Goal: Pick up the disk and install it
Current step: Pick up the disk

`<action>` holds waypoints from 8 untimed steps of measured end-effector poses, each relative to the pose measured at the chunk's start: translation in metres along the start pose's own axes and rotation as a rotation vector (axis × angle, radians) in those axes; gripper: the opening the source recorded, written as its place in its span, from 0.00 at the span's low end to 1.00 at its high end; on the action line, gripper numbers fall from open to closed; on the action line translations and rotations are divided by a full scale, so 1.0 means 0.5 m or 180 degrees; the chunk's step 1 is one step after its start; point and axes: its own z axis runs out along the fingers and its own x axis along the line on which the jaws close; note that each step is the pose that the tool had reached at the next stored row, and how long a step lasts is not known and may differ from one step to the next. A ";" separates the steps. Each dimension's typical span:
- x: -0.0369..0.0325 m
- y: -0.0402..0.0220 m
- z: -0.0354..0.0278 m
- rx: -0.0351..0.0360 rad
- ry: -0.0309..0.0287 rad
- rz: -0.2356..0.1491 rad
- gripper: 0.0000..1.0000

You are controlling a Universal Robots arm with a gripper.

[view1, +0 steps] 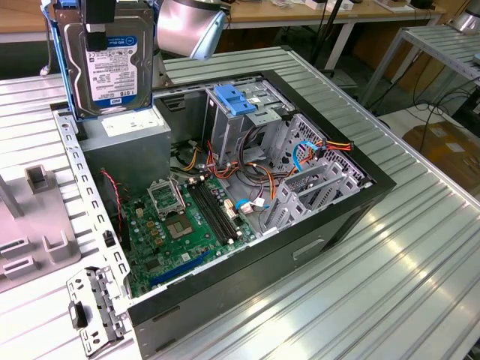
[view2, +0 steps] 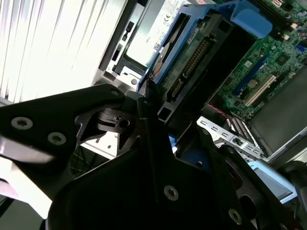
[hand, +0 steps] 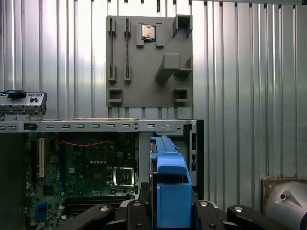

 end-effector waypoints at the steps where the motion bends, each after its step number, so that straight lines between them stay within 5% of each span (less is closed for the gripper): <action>1: 0.000 -0.001 0.000 0.0000 0.0000 0.0000 0.37; 8: 0.003 -0.008 0.000 0.0000 0.0000 0.0000 0.37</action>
